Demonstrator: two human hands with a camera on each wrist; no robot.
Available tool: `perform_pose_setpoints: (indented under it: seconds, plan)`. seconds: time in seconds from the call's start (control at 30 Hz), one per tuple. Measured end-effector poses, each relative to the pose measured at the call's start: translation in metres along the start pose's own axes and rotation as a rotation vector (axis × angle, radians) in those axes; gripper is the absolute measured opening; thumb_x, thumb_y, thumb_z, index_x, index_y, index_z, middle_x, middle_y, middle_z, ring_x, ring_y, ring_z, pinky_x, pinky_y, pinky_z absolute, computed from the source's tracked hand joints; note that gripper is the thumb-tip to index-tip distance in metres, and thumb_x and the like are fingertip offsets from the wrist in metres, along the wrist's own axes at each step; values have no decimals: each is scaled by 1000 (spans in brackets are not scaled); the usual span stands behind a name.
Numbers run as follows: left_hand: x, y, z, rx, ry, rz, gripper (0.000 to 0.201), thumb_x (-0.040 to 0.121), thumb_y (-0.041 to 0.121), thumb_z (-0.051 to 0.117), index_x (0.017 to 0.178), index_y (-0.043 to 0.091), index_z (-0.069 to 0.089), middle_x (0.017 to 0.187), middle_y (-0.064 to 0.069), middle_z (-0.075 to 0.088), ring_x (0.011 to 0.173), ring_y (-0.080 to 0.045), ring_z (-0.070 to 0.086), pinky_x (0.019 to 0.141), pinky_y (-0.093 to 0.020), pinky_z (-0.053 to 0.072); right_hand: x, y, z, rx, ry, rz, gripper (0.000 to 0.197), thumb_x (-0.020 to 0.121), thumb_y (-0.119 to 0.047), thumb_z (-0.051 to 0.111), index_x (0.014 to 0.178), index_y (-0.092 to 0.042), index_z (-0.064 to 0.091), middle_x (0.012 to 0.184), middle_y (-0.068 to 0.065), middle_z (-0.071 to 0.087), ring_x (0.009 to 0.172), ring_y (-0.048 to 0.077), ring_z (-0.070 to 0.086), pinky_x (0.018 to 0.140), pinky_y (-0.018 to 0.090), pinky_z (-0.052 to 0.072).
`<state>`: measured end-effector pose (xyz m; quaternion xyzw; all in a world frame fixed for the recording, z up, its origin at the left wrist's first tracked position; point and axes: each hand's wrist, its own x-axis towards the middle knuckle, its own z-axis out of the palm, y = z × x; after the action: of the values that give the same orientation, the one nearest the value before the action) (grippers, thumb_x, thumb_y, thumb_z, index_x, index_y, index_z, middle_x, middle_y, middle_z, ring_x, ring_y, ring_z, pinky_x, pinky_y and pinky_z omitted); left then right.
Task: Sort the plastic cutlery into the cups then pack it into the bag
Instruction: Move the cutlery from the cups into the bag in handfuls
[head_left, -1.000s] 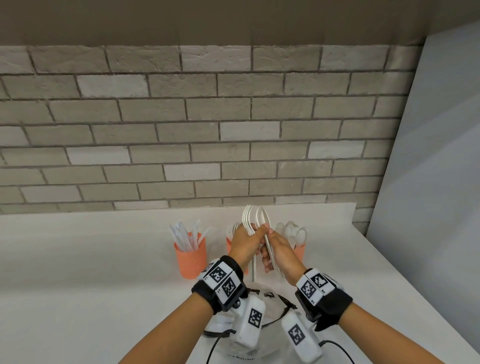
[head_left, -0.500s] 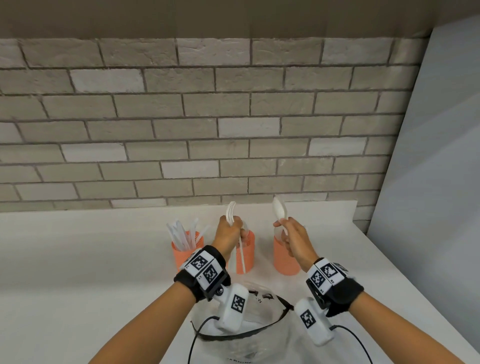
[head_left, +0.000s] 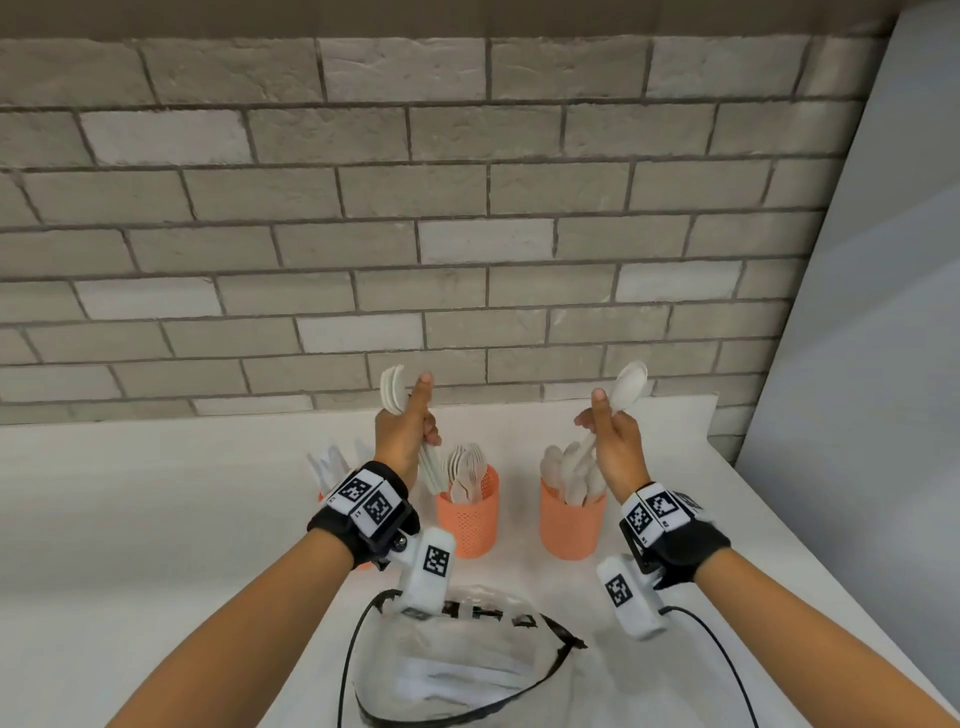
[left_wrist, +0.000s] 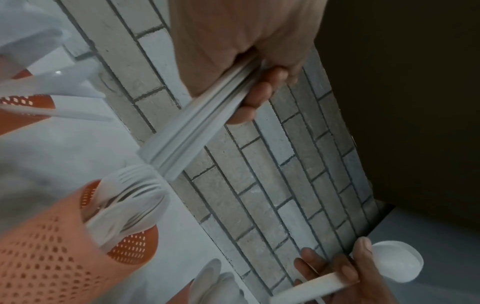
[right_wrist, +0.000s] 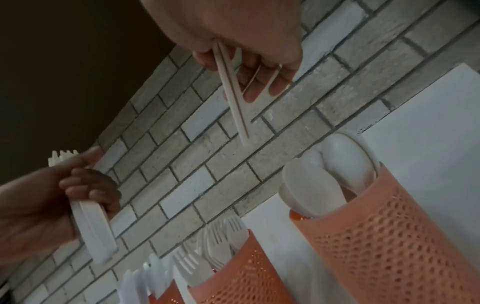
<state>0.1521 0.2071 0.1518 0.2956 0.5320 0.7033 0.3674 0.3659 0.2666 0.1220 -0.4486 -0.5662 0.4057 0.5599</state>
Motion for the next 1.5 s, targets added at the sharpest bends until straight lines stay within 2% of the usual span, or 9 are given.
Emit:
perform_pose_setpoints:
  seconds: [0.1, 0.3, 0.53, 0.8, 1.0, 1.1, 1.17, 1.3, 1.5]
  plan:
    - [10, 0, 9, -49, 4, 5, 39, 89, 33, 60, 58, 17, 43, 37, 7, 36, 37, -8, 36, 41, -18, 42, 10, 9, 6, -31, -22, -17, 49, 98, -36, 40, 93, 9, 57, 79, 6, 51, 73, 11, 48, 66, 12, 40]
    - [22, -22, 25, 5, -25, 52, 45, 91, 30, 57, 53, 15, 40, 33, 8, 37, 35, -5, 38, 47, -20, 42, 21, 41, 16, -304, -23, -112, 71, 74, -72, 29, 71, -4, 51, 69, 10, 53, 70, 25, 54, 69, 33, 43]
    - [26, -48, 39, 103, -73, 90, 49, 92, 33, 56, 49, 15, 41, 37, 8, 41, 45, -12, 42, 57, -26, 43, 17, 53, 11, -556, -114, -132, 73, 78, -66, 21, 74, -7, 64, 100, 14, 59, 101, 30, 51, 100, 42, 33]
    - [33, -76, 39, 219, -94, 109, 35, 92, 28, 57, 60, 13, 51, 48, -2, 51, 43, -10, 55, 60, -28, 50, 17, 68, 4, -707, -201, -74, 87, 76, -68, 13, 84, -3, 71, 121, 10, 51, 120, 26, 40, 109, 37, 20]
    - [30, -88, 36, 359, -90, 180, 20, 87, 8, 61, 100, 15, 47, 72, -6, 60, 55, -12, 62, 56, -14, 50, 14, 75, -1, -655, -192, -58, 21, 85, -28, 61, 99, -13, 66, 115, 5, 56, 109, 23, 53, 99, 35, 38]
    - [26, -91, 36, 427, -99, 226, 43, 83, 3, 65, 116, 15, 40, 71, 0, 55, 62, -20, 59, 70, -22, 50, 10, 70, -1, -504, -169, -60, 34, 78, -11, 68, 110, -16, 57, 115, 3, 57, 105, 20, 55, 93, 32, 45]
    - [25, -96, 34, 483, -109, 275, 47, 82, 2, 65, 118, 20, 40, 70, 0, 54, 63, -18, 56, 82, -29, 46, 8, 69, -1, -465, -180, -51, 43, 81, -7, 64, 121, -18, 52, 122, 1, 56, 111, 18, 53, 94, 26, 42]
    - [23, -99, 34, 718, -94, 438, 16, 85, 16, 65, 99, 14, 57, 84, -8, 58, 76, -20, 55, 74, -32, 46, 6, 64, 1, -628, -269, -145, 38, 94, -10, 44, 132, -15, 49, 134, 4, 52, 122, 20, 48, 101, 23, 34]
    - [21, -107, 36, 1124, 47, 390, 69, 85, 55, 23, 103, 3, 65, 114, -16, 58, 111, -33, 51, 108, -48, 28, 10, 61, 7, -1054, -403, -209, 64, 92, -37, 3, 147, -11, 22, 154, 4, 27, 145, 17, 16, 119, 35, 2]
